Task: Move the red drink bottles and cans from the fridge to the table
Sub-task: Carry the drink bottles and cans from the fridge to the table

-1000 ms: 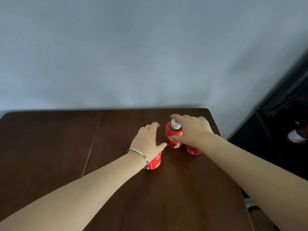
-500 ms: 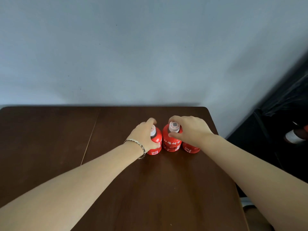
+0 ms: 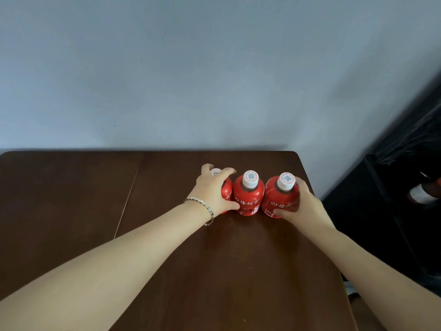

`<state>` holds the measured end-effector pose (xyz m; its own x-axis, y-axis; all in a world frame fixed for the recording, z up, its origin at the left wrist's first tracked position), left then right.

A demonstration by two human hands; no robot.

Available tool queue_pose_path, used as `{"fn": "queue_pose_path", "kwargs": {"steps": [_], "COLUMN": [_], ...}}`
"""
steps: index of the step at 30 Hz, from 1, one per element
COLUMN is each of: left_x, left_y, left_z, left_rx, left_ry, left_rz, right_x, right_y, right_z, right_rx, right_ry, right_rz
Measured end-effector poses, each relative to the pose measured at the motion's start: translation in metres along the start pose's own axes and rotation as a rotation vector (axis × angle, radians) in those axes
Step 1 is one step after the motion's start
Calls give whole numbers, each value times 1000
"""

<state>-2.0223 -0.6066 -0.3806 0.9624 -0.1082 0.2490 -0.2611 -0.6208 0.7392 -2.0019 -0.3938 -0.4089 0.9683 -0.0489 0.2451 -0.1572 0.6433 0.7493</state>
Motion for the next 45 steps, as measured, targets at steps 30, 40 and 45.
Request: {"fn": "queue_pose_path", "kwargs": {"steps": [30, 40, 45], "left_x": [198, 407, 565], "left_y": [41, -27, -97], "left_z": [-133, -285, -372], "left_rx": [-591, -629, -592], "left_ry": [-323, -931, -1256], "left_rz": [386, 318, 364], "right_x": [237, 508, 695], "right_y": [95, 176, 214], "right_z": [109, 33, -29], "right_rx": [647, 563, 508], "right_ry": [-59, -488, -789], "right_rz": [31, -223, -443]}}
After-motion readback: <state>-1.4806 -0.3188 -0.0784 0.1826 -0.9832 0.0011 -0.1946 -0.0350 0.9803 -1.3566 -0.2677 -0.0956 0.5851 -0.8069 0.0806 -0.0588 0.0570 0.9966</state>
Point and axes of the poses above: each hand's wrist, its own x-axis away from the middle knuckle, its own y-axis out of the back of the hand, z = x × y, the point moved 4 cm from there along -x, towards the middle knuckle, and after that the axes turned 7 degrees about x, right-handed, at the moved point
